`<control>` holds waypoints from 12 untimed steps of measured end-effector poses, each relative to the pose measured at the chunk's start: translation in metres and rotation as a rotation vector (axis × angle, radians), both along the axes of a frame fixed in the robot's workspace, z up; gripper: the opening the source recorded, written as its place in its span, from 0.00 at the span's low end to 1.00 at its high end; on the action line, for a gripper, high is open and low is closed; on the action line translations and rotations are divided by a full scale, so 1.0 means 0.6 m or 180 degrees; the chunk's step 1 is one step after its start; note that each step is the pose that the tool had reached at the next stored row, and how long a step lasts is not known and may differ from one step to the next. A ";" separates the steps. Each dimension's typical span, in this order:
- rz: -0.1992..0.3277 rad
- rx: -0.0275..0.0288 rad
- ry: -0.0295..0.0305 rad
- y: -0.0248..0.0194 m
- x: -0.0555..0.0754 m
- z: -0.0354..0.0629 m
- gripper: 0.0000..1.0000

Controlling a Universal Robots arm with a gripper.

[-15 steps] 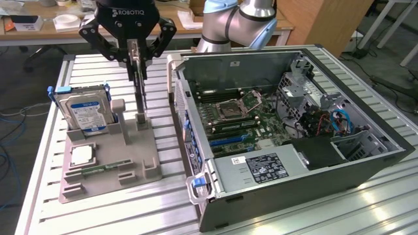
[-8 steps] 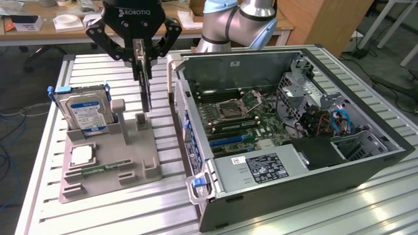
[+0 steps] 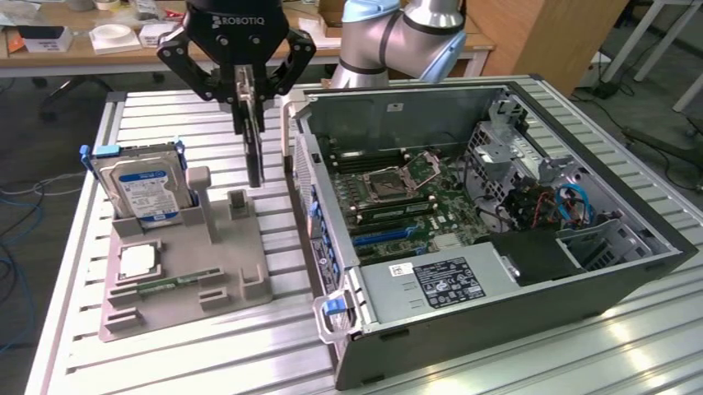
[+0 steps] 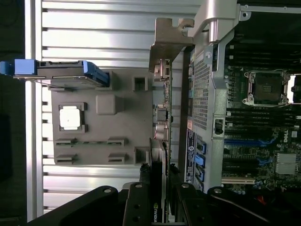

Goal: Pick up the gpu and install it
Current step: 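Pick up the gpu and move the gpu toward the slot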

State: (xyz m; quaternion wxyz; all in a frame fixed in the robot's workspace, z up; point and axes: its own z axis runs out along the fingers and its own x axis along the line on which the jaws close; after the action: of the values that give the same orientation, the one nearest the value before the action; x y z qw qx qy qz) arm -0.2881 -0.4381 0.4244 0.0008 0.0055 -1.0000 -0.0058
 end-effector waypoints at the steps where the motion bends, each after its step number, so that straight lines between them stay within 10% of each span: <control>1: 0.0000 0.0000 0.0000 0.0000 0.002 0.000 0.26; 12: 0.0000 0.0000 0.0000 0.0000 0.022 0.000 0.26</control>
State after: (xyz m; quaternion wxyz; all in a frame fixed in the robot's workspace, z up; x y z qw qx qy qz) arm -0.2747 -0.4381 0.4244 0.0008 0.0055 -1.0000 -0.0057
